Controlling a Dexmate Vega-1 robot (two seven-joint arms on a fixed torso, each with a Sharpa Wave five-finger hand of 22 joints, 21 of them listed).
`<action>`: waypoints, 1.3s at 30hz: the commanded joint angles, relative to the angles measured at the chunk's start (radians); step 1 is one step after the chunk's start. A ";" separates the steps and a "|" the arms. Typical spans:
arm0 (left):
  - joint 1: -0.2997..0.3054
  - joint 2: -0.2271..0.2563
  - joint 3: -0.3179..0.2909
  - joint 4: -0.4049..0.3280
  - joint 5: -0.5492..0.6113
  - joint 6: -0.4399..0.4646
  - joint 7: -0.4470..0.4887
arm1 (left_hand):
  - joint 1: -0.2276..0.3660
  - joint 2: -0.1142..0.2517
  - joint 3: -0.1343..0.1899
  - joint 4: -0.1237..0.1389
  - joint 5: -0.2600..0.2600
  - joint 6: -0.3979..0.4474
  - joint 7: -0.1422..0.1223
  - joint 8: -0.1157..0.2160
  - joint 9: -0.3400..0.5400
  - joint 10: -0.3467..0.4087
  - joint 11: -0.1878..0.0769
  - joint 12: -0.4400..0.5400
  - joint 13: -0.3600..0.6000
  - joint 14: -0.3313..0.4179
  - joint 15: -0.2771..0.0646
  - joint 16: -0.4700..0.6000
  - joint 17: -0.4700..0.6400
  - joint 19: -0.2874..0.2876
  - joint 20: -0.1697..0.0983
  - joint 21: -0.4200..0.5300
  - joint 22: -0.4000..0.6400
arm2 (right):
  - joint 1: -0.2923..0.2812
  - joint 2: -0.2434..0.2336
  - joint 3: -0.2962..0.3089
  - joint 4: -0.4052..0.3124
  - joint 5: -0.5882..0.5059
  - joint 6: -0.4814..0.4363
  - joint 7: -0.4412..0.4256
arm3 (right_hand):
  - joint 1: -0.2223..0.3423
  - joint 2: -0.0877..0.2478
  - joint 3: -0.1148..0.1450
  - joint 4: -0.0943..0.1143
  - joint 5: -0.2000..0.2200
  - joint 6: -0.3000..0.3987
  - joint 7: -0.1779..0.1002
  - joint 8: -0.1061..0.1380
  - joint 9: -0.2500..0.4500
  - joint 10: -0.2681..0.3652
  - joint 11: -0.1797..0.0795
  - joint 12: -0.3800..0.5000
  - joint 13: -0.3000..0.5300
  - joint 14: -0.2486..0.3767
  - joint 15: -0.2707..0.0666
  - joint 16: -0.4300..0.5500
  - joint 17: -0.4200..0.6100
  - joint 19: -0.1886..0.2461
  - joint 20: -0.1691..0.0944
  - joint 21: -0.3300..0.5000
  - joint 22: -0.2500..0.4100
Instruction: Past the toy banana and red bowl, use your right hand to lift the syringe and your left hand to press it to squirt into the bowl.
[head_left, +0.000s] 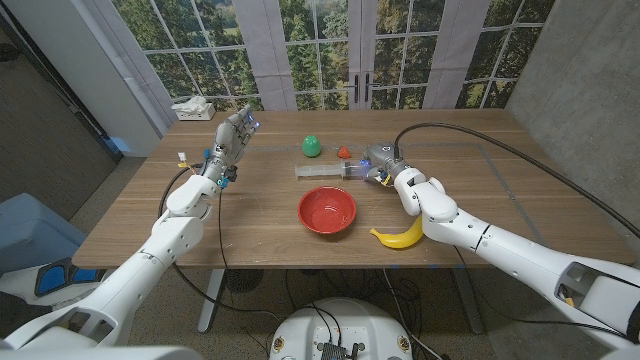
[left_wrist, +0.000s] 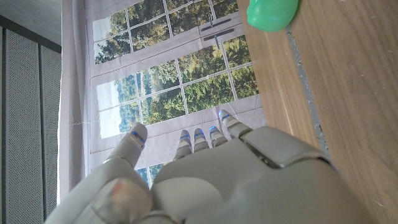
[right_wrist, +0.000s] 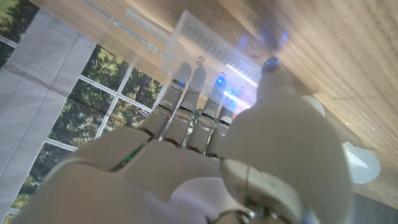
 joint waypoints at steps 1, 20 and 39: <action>0.001 -0.002 -0.003 0.007 -0.005 -0.005 -0.002 | 0.010 0.072 0.002 -0.006 0.002 0.003 -0.003 0.000 0.004 0.004 0.001 0.003 0.002 0.000 -0.062 0.000 0.001 0.007 -0.081 0.005 0.004 | 0.062 0.040 -0.045 -0.020 -0.021 -0.143 0.251 | -0.023 0.028 -0.021 0.010 -0.003 -0.078 0.024 -0.014 -0.001 -0.076 0.019 -0.007 -0.009 -0.058 -0.116 -0.020 0.004 -0.010 -0.002 -0.003 -0.001; -0.010 -0.014 -0.004 0.038 -0.016 -0.015 -0.022 | 0.013 0.075 0.001 -0.008 0.002 0.002 -0.004 0.000 0.004 0.004 -0.001 0.003 0.002 0.001 -0.063 0.000 0.001 0.008 -0.080 0.005 0.004 | 0.160 0.104 -0.089 -0.053 -0.022 -0.209 0.450 | -0.183 -0.042 -0.083 0.022 0.077 -0.412 0.117 -0.010 -0.010 -0.458 0.124 0.003 -0.089 -0.383 0.029 -0.094 -0.088 -0.162 0.164 -0.131 -0.009; 0.004 -0.019 -0.016 0.047 -0.028 -0.029 -0.021 | 0.016 0.074 0.000 -0.011 0.002 -0.001 -0.003 -0.001 0.004 0.001 -0.001 0.001 0.002 0.001 -0.061 -0.001 0.001 0.008 -0.079 0.004 0.004 | 0.247 0.190 -0.233 0.071 -0.167 -0.271 0.473 | -0.225 -0.018 -0.100 0.021 0.109 -0.258 0.123 0.051 -0.006 -0.244 0.083 0.081 -0.100 -0.173 -0.043 0.035 -0.072 -0.014 0.114 -0.122 -0.002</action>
